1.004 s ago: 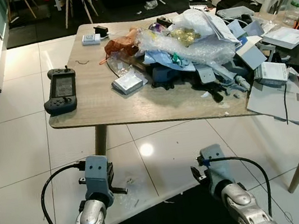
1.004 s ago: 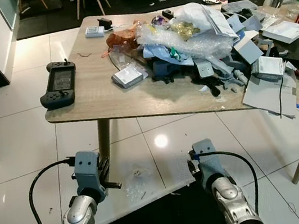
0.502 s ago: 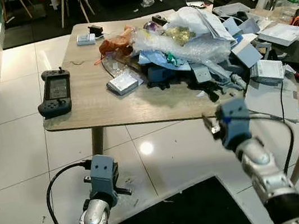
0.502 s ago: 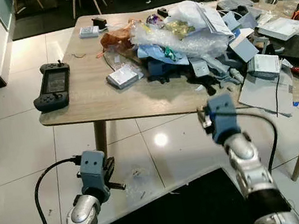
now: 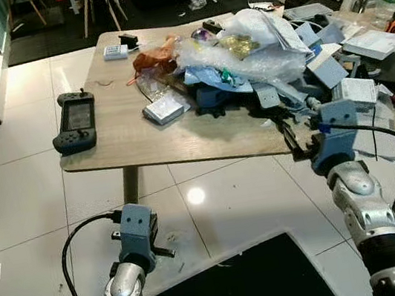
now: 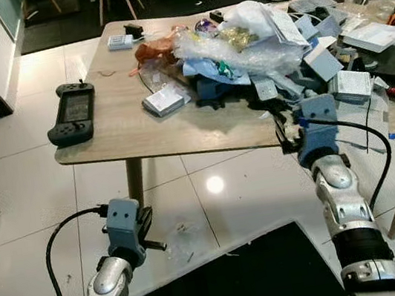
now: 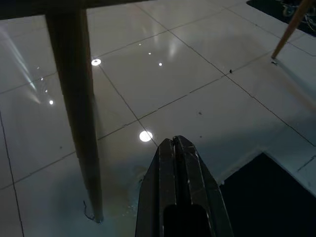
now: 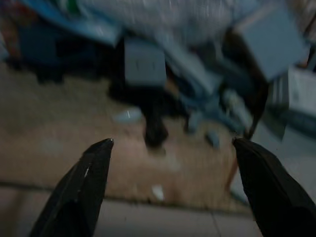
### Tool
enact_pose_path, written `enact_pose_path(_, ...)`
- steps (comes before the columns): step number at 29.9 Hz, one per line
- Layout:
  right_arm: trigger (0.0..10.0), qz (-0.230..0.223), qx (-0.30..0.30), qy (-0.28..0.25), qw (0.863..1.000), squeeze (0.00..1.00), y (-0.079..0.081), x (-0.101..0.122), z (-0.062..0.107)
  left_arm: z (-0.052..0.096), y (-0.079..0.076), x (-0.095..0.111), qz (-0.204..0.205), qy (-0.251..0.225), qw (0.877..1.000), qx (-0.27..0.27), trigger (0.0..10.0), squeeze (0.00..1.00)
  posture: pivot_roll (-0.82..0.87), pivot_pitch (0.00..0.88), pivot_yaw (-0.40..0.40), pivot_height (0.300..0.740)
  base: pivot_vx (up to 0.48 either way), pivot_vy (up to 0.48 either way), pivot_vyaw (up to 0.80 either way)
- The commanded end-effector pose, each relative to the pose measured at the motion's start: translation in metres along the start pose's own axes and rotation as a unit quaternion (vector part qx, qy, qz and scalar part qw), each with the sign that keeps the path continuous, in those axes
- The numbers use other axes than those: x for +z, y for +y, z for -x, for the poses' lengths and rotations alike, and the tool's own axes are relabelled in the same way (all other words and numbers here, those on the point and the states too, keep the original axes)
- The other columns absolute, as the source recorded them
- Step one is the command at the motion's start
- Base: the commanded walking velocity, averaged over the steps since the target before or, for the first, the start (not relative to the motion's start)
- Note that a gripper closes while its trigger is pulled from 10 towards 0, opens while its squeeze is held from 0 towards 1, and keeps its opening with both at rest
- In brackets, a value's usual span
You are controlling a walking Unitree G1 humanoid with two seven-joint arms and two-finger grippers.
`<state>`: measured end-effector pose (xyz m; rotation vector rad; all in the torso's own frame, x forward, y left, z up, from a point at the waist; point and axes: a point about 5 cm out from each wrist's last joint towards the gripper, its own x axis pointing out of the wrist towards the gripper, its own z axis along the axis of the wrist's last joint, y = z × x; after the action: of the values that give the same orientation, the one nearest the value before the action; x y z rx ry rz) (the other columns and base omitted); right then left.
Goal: Picking trash to rubbish bin
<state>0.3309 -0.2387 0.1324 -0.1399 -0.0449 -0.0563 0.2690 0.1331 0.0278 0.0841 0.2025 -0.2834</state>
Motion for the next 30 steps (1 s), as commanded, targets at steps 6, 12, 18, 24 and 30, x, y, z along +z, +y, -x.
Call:
enact_pose_path(6,10.0,-0.006,-0.011,0.014,1.000,1.00,-0.006,-0.008,-0.001,0.002,-0.001,-0.002,-0.022,0.012,1.000,-0.017,10.0,0.00,0.01,0.149,0.007,0.740,0.000,0.000,0.00)
enact_pose_path(12,10.0,-0.026,-0.036,0.020,0.999,0.21,-0.013,-0.010,-0.011,0.009,0.006,0.002,-0.023,0.008,1.000,-0.009,10.0,0.00,0.04,0.197,0.025,0.740,0.000,0.000,0.00)
enact_pose_path(18,10.0,-0.026,-0.035,0.012,0.999,0.00,-0.015,-0.002,-0.022,0.018,0.012,0.004,-0.028,0.008,1.000,0.000,10.0,0.00,0.08,0.234,0.036,0.740,0.000,0.000,0.00)
enact_pose_path(24,10.0,-0.026,-0.035,0.003,0.999,0.00,-0.018,0.005,-0.030,0.026,0.018,0.007,-0.034,0.009,0.999,0.008,10.0,0.00,0.10,0.261,0.048,0.740,0.000,0.000,0.00)
enact_pose_path(30,10.0,-0.024,-0.029,0.000,0.999,0.00,-0.017,0.011,-0.037,0.032,0.021,0.008,-0.039,0.015,0.999,0.011,10.0,0.00,0.12,0.284,0.057,0.740,0.000,0.000,0.00)
